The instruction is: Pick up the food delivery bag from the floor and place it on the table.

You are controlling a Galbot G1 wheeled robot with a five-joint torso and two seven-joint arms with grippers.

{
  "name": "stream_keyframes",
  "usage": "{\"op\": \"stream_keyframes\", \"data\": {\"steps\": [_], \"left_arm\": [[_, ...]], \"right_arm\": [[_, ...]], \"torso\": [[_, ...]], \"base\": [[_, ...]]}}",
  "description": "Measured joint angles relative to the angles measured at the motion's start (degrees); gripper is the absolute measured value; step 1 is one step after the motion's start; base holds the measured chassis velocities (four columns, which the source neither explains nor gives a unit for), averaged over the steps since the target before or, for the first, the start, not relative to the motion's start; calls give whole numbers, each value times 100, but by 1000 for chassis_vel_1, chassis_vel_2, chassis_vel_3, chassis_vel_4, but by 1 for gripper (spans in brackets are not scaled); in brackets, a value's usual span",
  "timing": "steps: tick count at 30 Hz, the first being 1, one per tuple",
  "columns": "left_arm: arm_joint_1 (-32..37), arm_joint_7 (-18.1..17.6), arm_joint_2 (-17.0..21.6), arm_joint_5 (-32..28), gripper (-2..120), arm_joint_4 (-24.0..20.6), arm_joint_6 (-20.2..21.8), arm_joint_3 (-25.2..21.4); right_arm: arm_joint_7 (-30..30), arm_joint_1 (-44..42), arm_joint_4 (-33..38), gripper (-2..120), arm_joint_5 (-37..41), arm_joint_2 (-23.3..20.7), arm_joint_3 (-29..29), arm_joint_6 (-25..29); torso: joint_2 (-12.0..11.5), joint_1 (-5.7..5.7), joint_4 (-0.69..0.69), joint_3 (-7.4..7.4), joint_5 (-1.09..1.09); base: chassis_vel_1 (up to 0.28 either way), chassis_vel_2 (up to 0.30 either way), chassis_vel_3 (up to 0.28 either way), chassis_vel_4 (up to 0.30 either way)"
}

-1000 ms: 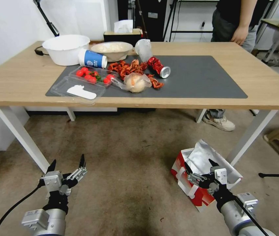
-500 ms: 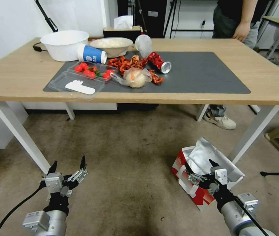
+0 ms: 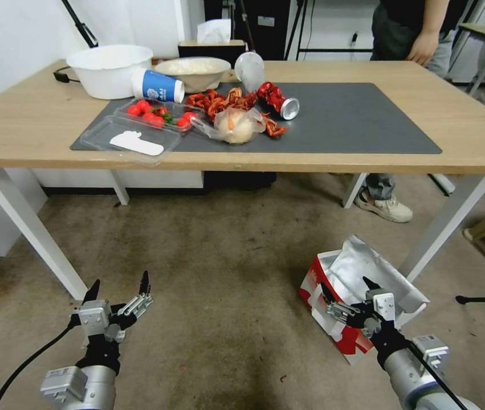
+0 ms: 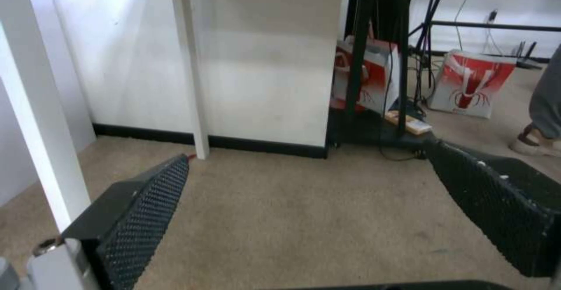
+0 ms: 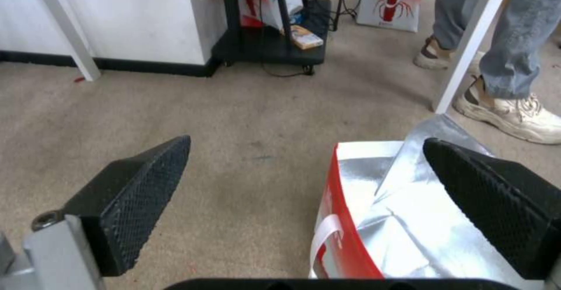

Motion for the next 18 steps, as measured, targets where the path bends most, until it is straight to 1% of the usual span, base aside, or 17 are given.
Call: {"op": "stream_keyframes", "data": {"steps": [2,5,6,10,11,13,14,17,18], "left_arm": [[0,1,0,1,100,0,0,0],[-9,14,-4,11,100,7,0,-2],[-9,14,-4,11,100,7,0,-2],[-14,33,-7,13,100,47,-25,-16],[-14,33,-7,13,100,47,-25,-16],[-21,40,-11,9,100,55,-32,-23],[-21,40,-11,9,100,55,-32,-23],[-44,69,-24,40,100,72,-40,-41],[-44,69,-24,40,100,72,-40,-41]], "right_arm": [[-1,-1,-2,100,1,-1,2,0],[-23,-1,-31,100,9,-13,15,1],[-23,-1,-31,100,9,-13,15,1],[-26,9,-75,100,12,-30,15,8],[-26,9,-75,100,12,-30,15,8],[-26,23,-90,100,40,-69,31,5],[-26,23,-90,100,40,-69,31,5],[-26,46,-103,100,68,-122,51,-23],[-26,46,-103,100,68,-122,51,-23]], "torso": [[-11,-3,0,-8,0],[-135,-41,0,-94,0],[-135,-41,0,-94,0],[-336,-99,0,-235,0],[-336,-99,0,-235,0],[-432,-126,0,-304,0],[-432,-126,0,-304,0],[-575,-162,0,-411,0],[-575,-162,0,-411,0]], "base": [[0,0,0,0],[0,0,0,0],[0,0,0,0],[0,0,0,0],[0,0,0,0],[0,0,0,0],[0,0,0,0],[0,0,0,0],[0,0,0,0]]}}
